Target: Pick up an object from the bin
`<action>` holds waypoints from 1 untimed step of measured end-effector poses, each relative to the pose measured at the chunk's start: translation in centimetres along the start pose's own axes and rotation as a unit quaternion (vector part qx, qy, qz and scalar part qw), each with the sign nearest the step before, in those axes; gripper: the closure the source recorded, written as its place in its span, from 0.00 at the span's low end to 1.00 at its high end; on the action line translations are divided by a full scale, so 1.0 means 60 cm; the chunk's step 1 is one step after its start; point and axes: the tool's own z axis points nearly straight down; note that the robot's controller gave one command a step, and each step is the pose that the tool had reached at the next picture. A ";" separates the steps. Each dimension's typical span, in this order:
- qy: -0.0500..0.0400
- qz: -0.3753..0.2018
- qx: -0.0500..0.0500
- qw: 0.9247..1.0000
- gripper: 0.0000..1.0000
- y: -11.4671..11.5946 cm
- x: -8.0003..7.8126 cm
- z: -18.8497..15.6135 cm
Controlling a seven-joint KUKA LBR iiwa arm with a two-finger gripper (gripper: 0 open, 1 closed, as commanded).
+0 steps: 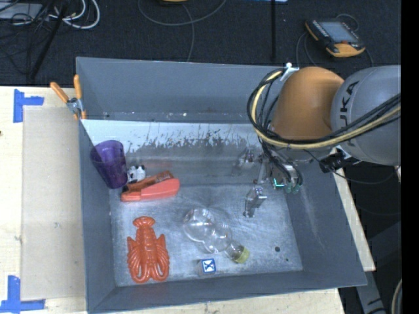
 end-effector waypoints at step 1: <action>-0.004 0.000 0.000 1.000 0.00 0.000 -0.003 -0.008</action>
Offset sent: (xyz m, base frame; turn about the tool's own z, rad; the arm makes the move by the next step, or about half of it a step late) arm -0.0072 0.0787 -0.0767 -0.3285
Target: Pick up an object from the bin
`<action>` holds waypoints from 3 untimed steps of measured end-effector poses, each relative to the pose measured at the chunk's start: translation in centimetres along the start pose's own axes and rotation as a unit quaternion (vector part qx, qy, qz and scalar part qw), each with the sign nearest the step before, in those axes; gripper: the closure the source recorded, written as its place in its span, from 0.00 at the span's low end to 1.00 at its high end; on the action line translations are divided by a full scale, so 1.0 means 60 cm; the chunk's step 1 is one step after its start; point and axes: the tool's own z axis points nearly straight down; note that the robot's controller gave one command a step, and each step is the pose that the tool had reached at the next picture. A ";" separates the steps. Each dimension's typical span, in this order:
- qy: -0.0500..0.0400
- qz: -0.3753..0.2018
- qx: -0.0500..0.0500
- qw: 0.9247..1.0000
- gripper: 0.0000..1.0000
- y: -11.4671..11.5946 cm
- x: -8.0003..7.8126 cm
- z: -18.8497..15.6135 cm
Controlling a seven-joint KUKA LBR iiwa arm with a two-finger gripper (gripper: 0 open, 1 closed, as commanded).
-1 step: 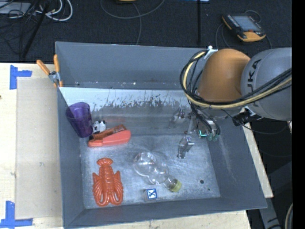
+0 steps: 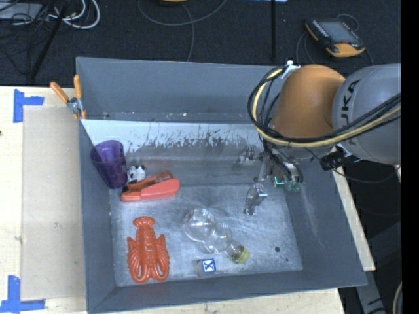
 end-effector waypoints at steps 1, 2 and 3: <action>-0.004 -0.092 0.001 0.996 0.00 0.068 0.005 0.071; 0.002 -0.190 -0.001 0.982 0.00 0.084 0.076 0.106; -0.004 -0.159 0.000 0.987 1.00 0.162 0.043 0.130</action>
Offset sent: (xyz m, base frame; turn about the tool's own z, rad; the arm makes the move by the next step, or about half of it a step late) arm -0.0446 0.0474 -0.0621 -0.3804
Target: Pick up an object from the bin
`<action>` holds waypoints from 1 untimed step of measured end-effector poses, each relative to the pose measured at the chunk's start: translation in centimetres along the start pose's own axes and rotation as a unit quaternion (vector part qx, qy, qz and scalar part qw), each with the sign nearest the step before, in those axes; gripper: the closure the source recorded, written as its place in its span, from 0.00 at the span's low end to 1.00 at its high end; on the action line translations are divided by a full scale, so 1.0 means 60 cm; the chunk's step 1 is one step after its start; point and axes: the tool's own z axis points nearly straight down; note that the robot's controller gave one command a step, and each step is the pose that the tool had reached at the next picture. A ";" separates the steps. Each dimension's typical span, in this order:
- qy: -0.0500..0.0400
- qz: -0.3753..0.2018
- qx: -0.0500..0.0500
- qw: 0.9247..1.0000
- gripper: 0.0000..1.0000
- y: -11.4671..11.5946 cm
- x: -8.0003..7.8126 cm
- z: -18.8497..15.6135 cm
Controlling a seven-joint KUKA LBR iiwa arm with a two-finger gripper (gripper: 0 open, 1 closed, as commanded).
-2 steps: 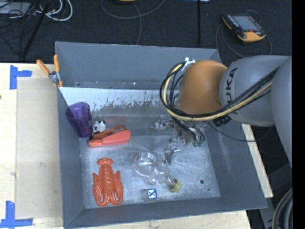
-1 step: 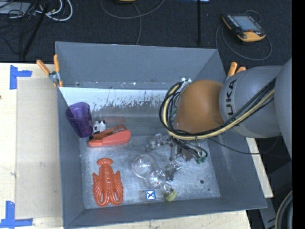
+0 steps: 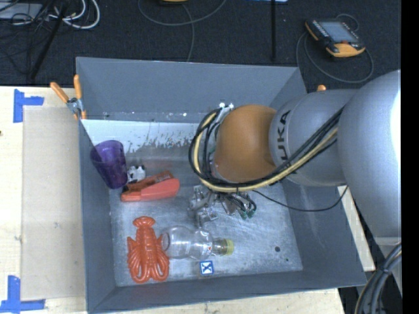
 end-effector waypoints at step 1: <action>0.001 0.000 0.000 1.000 0.00 0.000 0.002 0.003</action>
Offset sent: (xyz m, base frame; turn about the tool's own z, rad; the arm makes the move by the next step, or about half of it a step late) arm 0.0000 0.0000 0.0000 0.0000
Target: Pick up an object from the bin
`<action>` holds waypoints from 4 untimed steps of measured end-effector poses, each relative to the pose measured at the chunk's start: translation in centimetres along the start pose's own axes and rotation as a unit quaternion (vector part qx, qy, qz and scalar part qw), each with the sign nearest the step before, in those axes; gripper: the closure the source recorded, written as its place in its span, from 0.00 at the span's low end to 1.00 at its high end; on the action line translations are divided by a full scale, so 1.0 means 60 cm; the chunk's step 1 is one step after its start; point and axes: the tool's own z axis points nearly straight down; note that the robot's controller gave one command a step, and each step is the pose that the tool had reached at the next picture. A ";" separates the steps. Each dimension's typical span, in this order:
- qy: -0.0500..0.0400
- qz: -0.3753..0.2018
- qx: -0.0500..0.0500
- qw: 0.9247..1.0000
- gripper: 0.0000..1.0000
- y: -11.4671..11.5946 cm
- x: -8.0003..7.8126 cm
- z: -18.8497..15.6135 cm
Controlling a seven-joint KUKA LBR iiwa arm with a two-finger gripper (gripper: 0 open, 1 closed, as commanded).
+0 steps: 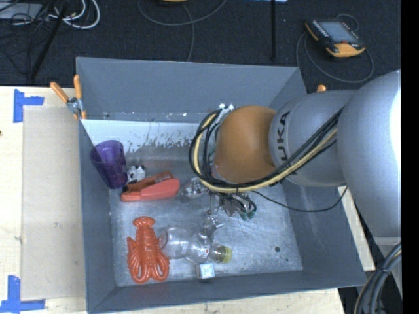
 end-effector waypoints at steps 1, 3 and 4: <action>-0.001 0.000 0.000 1.000 1.00 0.000 -0.001 -0.002; 0.002 -0.022 0.000 1.000 0.00 -0.074 0.058 -0.115; 0.002 -0.022 0.000 1.000 0.00 -0.073 0.058 -0.114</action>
Offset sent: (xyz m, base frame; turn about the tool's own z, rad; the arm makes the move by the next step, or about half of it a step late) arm 0.0000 0.0000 0.0000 0.0000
